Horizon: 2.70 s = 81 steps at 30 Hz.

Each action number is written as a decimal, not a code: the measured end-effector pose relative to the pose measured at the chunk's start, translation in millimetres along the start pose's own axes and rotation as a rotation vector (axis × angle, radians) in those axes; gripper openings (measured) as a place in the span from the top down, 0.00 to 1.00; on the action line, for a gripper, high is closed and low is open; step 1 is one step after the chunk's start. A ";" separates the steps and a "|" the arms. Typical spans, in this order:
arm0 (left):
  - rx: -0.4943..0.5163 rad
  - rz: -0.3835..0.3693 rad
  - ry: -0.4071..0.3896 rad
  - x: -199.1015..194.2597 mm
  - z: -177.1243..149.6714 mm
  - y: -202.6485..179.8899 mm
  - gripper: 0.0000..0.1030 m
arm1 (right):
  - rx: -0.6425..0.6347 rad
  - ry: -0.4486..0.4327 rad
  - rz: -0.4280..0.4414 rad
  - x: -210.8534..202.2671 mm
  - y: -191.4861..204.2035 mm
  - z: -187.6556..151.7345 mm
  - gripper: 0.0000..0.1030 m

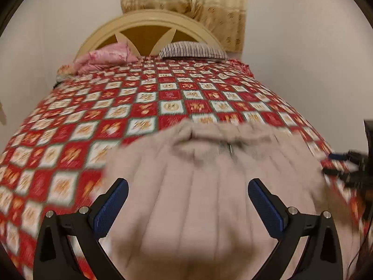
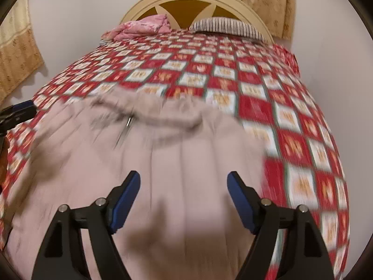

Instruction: Fold large clothes

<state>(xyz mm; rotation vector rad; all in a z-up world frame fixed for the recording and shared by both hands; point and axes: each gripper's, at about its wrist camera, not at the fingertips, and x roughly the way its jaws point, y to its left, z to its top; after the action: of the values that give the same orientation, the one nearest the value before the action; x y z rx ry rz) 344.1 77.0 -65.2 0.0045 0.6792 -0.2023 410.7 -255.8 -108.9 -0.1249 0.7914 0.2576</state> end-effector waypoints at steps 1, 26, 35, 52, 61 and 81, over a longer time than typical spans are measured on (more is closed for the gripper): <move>0.008 0.000 -0.001 -20.0 -23.0 3.3 0.01 | 0.000 0.007 0.000 -12.9 -0.4 -15.5 0.22; -0.306 -0.260 0.185 -104.7 -255.9 33.4 0.01 | 0.450 0.069 0.129 -140.8 9.1 -281.1 0.33; -0.393 -0.352 0.139 -116.5 -251.0 50.4 0.29 | 0.602 -0.019 0.337 -144.6 -6.9 -287.3 0.83; -0.298 -0.440 0.029 -178.7 -251.8 42.6 0.92 | 0.562 -0.034 0.374 -175.3 5.8 -308.7 0.96; -0.384 -0.210 0.139 -139.6 -272.4 65.9 0.42 | 0.639 -0.044 0.328 -166.5 -1.6 -320.4 0.19; -0.367 -0.362 0.048 -77.3 -230.5 79.6 0.19 | 0.666 -0.138 0.460 -121.1 -29.6 -285.9 0.39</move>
<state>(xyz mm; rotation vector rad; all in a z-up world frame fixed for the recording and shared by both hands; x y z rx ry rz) 156.7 185.4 -201.4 -0.4689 0.7541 -0.4230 141.1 -365.4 -221.2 0.7029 0.7255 0.4171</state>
